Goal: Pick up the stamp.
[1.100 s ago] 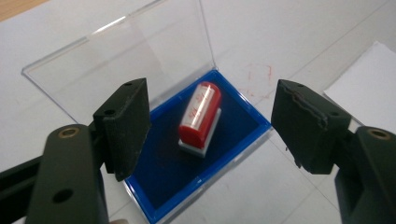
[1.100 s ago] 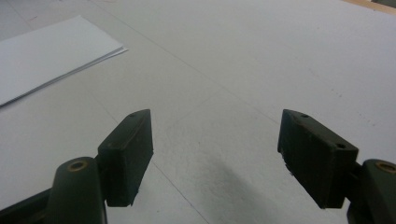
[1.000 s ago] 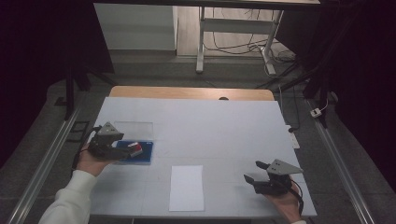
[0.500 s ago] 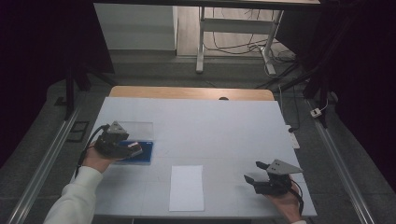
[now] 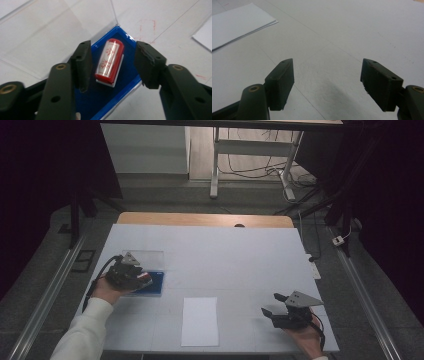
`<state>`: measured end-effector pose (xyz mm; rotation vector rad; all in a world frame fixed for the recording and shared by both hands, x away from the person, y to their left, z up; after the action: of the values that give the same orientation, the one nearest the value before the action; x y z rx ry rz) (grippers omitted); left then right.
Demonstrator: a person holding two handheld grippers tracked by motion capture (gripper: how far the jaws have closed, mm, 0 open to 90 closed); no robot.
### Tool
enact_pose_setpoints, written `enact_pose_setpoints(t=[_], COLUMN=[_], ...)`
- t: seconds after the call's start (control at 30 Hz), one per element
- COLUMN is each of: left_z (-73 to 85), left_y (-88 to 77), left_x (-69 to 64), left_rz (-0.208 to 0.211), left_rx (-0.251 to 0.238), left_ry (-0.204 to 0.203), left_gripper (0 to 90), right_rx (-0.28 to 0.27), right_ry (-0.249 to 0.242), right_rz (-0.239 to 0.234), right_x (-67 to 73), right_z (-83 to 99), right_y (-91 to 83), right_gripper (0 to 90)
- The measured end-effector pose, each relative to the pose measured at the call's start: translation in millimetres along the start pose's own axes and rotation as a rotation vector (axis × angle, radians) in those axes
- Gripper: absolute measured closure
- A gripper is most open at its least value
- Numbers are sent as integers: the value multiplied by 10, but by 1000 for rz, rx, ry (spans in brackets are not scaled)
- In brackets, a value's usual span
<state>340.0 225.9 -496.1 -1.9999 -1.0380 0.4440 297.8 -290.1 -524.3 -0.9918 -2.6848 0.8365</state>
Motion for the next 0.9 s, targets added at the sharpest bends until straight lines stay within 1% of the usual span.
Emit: enact_pose_setpoints(t=[0.07,0.13,0.23,0.27,0.33,0.37,0.4,0.43,0.47,0.63,0.8,0.9], left_z=[10,15,26,29,33,33,33,33,33,35,31,34], left_y=[14,28,52,52,53,53,53,53,53,45,36,15], left_x=[5,6,8,10,11,11,10,10,12,7,6,19], left_rz=[-2,-2,-16,-15,-18,-18,-15,-15,-12,-3,-16,-10], left_rx=[8,12,14,13,10,10,7,7,7,-1,-5,-15], left_ry=[-3,4,20,26,41,41,56,56,66,76,77,68], left_gripper=[533,548,612,621,676,682,688,692,694,704,707,708], right_rx=[-5,-4,1,3,14,15,16,16,18,15,18,16], right_ry=[1,2,1,1,-2,-1,-1,-1,-1,-2,-3,-1], right_rz=[-1,-1,1,2,11,12,13,15,11,10,12,10], right_x=[3,4,0,-1,-4,-4,-4,-5,-6,-10,-10,-7], right_z=[0,1,8,10,12,14,15,16,17,22,26,26], right_y=[5,7,9,9,4,3,2,0,-3,-4,-5,-7], right_gripper=[270,270,272,272,273,273,273,274,274,276,281,284])
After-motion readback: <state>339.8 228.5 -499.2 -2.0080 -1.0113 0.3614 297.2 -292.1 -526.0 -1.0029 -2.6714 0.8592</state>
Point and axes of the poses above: each handheld gripper's, and its own axes: y roughly forward along the jaws, z roughly out of its underside, x roughly to its left, the point moved 2 cm from there along y, roughly forward along the jaws, and after that the axes turned 2 degrees about -z, right-handed, at the moved point
